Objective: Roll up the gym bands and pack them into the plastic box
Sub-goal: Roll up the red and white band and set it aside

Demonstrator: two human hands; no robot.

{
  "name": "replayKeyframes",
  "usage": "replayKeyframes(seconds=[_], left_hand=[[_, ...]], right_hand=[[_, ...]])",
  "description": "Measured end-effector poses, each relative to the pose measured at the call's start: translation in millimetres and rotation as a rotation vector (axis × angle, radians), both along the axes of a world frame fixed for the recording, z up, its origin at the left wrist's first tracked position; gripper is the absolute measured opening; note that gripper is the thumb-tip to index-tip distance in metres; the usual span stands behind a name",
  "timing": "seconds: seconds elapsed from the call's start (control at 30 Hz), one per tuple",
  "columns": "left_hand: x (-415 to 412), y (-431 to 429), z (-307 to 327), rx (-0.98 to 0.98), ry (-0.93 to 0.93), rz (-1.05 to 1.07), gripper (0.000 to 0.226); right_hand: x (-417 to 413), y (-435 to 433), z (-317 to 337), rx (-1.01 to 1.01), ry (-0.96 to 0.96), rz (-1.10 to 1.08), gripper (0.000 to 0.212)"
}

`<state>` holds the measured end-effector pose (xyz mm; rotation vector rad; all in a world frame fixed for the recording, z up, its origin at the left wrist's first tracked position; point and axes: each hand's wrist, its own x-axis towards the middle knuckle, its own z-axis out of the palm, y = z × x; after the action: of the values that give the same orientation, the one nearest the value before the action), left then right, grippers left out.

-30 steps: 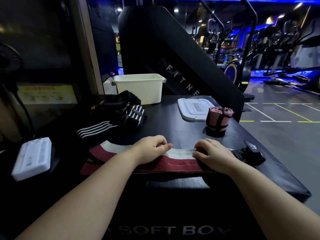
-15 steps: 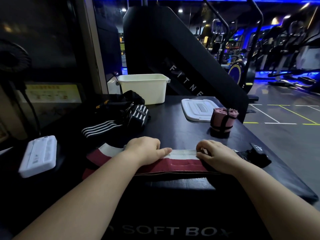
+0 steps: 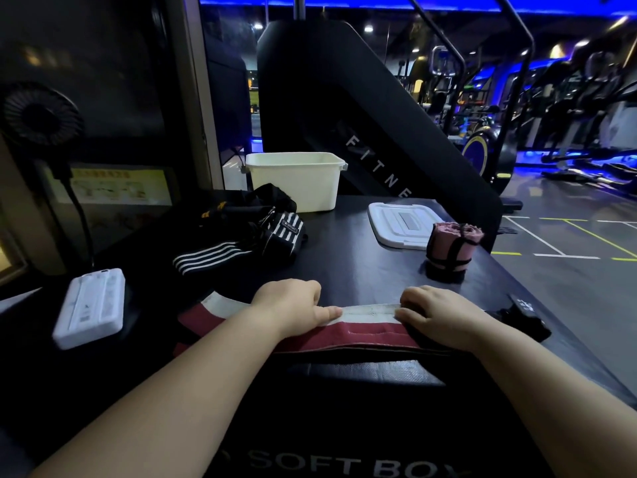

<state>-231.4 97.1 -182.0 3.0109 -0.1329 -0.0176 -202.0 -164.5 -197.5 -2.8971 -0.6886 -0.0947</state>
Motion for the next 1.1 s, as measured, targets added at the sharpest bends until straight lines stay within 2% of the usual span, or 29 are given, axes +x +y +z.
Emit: replayKeyframes(seconds=[0.17, 0.4, 0.47, 0.63, 0.77, 0.87, 0.93, 1.1], left_hand=[[-3.6, -5.1, -5.1, -0.106, -0.060, 0.017, 0.048], [-4.4, -18.9, -12.0, -0.113, -0.129, 0.027, 0.049], [-4.3, -17.5, -12.9, -0.119, -0.124, 0.021, 0.050], [-5.0, -18.1, -14.0, -0.111, -0.136, 0.020, 0.051], [-8.8, -16.2, -13.5, -0.091, -0.163, -0.001, 0.036], [-11.9, -11.6, -13.5, -0.059, -0.188, -0.027, 0.030], [-14.7, -2.4, -10.6, -0.034, -0.187, 0.013, 0.034], [-21.5, 19.2, -11.4, -0.117, -0.160, 0.081, 0.034]], right_hand=[[0.3, -10.9, 6.5, 0.012, -0.008, 0.005, 0.022], [3.1, -23.5, 1.2, -0.001, -0.002, -0.028, 0.020], [3.0, -18.3, 4.9, -0.018, -0.052, -0.020, 0.017], [-10.9, 31.3, 15.8, 0.122, -0.102, 0.118, 0.022], [-15.1, 46.8, -4.8, 0.019, -0.018, 0.037, 0.051], [-16.2, 41.4, -11.3, 0.019, -0.033, 0.029, 0.071], [-15.2, 40.5, -12.5, 0.013, -0.045, 0.036, 0.074], [-13.7, 40.7, -11.3, 0.011, -0.002, 0.032, 0.063]])
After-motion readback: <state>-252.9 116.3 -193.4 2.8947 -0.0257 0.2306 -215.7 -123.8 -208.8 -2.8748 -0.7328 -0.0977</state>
